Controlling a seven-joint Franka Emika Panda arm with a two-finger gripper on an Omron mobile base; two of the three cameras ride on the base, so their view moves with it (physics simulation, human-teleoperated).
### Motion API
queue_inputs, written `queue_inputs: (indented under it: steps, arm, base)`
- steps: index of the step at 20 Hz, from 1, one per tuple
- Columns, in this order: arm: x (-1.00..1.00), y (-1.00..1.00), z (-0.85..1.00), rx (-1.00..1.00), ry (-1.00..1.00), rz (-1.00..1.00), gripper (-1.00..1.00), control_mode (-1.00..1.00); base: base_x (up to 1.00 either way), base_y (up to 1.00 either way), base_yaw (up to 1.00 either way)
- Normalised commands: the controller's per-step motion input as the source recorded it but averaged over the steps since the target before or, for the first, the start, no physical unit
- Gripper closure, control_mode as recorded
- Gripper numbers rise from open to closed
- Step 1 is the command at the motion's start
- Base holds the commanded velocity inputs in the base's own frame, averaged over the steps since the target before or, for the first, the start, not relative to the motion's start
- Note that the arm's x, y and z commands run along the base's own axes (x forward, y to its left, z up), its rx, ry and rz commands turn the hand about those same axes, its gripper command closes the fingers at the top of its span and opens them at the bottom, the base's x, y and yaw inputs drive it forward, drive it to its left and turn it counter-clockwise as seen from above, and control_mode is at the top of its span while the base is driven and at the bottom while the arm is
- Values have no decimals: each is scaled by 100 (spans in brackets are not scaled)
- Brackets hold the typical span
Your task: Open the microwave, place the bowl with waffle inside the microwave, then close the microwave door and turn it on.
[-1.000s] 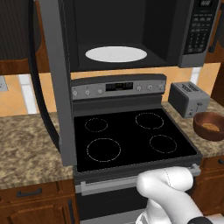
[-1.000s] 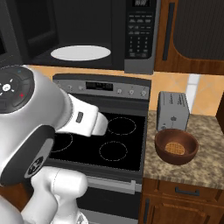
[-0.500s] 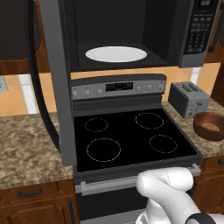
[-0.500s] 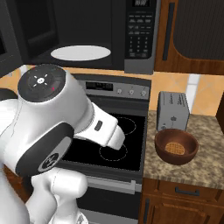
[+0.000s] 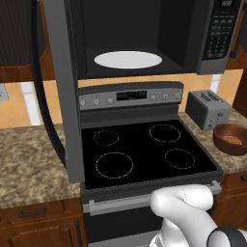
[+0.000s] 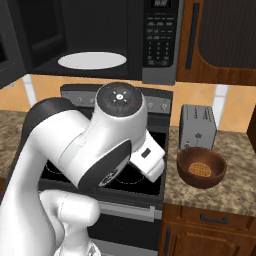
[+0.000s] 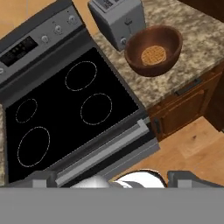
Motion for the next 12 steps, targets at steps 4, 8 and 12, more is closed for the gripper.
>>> queue_inputs:
  steps: [4, 8, 12]
  arm:
    - [51, -28, -41, 10, 5, -12, -100, -100]
    - [21, -42, -51, 10, 9, -3, -100, -100]
    - [5, -35, -50, 8, 14, 0, -100, -100]
  base:
    - [0, 0, 0]
    - [0, 0, 0]
    - [0, 0, 0]
